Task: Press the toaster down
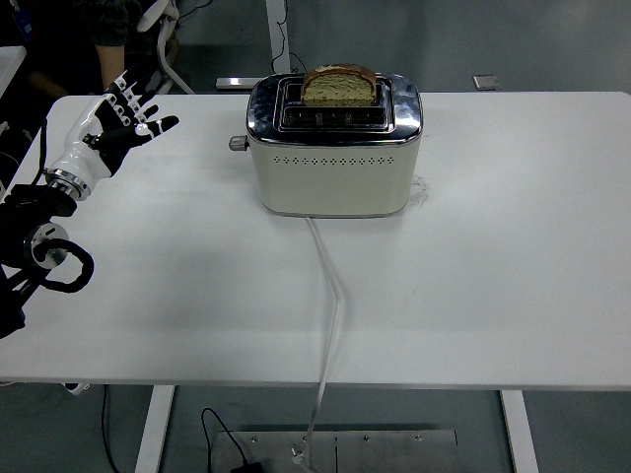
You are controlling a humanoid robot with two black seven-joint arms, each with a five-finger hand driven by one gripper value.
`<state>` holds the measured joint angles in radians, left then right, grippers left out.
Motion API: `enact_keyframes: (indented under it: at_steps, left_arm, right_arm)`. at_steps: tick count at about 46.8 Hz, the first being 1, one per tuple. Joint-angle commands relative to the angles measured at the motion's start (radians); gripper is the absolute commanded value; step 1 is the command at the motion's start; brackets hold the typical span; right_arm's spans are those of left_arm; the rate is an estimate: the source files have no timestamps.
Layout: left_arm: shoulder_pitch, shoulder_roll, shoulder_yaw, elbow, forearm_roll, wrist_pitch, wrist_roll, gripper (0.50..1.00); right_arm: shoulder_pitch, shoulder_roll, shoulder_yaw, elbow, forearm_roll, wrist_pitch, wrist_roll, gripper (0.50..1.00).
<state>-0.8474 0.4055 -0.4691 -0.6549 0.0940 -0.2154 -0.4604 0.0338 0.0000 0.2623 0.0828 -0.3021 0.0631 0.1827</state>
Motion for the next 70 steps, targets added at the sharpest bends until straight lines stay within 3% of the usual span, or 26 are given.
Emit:
enact_keyframes:
  at_steps: [1,12,28,70]
  left_arm:
    - [0.007,-0.022,-0.011,0.008,-0.049,0.001,0.0,1.0]
    - [0.045,-0.103,-0.055,0.107,-0.132,-0.036,0.0,1.0]
    - [0.082,-0.142,-0.172,0.161,-0.157,-0.101,0.0,1.0]
    - [0.082,-0.149,-0.22,0.19,-0.184,-0.116,0.006,1.0]
  right_arm:
    - [0.0,0.0,0.0,0.0,0.0,0.001,0.0,0.998]
    - [0.0,0.0,0.0,0.0,0.0,0.0,0.0,0.998]
    - [0.0,0.0,0.0,0.0,0.0,0.0,0.0,0.998]
    - [0.0,0.0,-0.002,0.002,-0.002,0.001,0.0,0.998]
